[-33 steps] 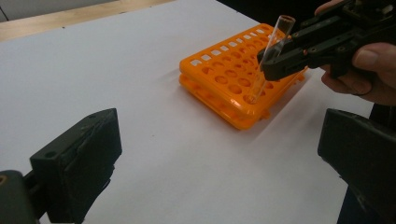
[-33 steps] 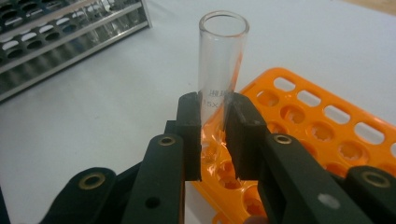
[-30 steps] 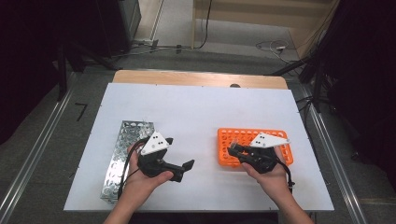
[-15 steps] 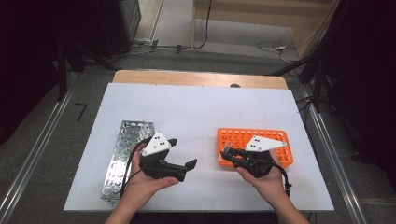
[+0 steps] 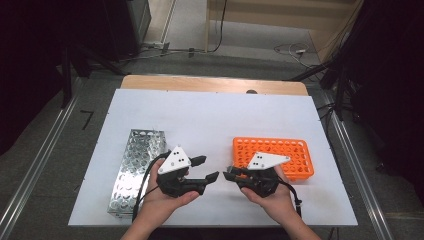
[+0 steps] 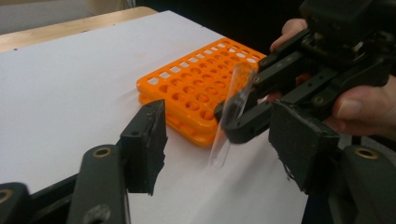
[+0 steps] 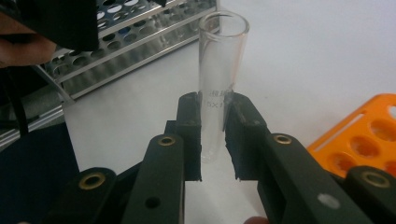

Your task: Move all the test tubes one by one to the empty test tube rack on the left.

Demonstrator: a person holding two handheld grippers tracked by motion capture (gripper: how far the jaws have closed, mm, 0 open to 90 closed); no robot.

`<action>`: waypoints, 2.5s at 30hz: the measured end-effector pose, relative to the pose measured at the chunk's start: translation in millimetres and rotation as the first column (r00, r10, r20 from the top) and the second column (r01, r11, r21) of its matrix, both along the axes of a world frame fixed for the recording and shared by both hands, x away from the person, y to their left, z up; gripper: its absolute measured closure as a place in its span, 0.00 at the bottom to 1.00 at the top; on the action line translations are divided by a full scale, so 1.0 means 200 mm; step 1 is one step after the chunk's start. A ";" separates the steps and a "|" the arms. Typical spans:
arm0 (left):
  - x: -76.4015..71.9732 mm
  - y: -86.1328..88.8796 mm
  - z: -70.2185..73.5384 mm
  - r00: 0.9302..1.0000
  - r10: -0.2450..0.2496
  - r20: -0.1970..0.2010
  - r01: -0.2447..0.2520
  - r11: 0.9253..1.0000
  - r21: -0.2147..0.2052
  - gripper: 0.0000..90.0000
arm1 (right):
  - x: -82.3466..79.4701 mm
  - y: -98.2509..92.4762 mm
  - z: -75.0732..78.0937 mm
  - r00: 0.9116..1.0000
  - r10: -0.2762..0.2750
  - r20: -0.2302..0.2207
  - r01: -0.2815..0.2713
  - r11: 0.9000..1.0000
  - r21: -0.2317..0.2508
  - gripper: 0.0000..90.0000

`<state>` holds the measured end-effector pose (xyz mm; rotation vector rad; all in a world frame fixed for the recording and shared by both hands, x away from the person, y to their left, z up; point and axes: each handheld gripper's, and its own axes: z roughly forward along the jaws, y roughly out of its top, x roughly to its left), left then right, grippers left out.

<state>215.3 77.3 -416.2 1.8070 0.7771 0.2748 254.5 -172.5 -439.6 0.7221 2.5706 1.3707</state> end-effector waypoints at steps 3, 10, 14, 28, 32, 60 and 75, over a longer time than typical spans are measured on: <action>-0.01 -0.03 0.00 1.000 -0.018 0.005 0.018 1.000 0.004 0.50 | -0.03 0.03 -0.01 1.000 0.023 -0.002 -0.023 1.000 -0.010 0.82; -0.02 -0.07 -0.01 0.998 -0.058 0.006 0.058 0.998 0.013 0.62 | -0.06 0.08 -0.01 0.998 0.058 0.000 -0.058 0.998 -0.013 0.82; -0.01 -0.08 -0.03 0.998 -0.063 -0.004 0.063 0.998 0.023 0.69 | -0.06 0.08 0.00 0.998 0.064 -0.004 -0.064 0.998 -0.013 0.82; -0.02 -0.08 -0.03 0.998 -0.067 0.011 0.066 0.997 0.034 0.84 | -0.09 0.10 0.01 0.994 0.111 -0.010 -0.111 0.994 0.001 0.82; -0.02 -0.08 -0.03 0.998 -0.069 0.017 0.068 0.997 0.039 0.84 | -0.08 0.10 0.01 0.993 0.113 -0.022 -0.113 0.994 0.007 0.78; 0.00 0.15 0.06 0.998 0.019 0.058 -0.019 1.000 0.000 0.84 | 0.02 -0.10 0.07 0.998 0.064 -0.009 -0.063 0.992 0.109 0.00; 0.01 0.35 0.11 0.986 0.136 0.096 -0.137 0.991 -0.003 0.84 | 0.09 -0.22 0.08 1.000 -0.014 0.016 0.012 0.993 0.115 0.00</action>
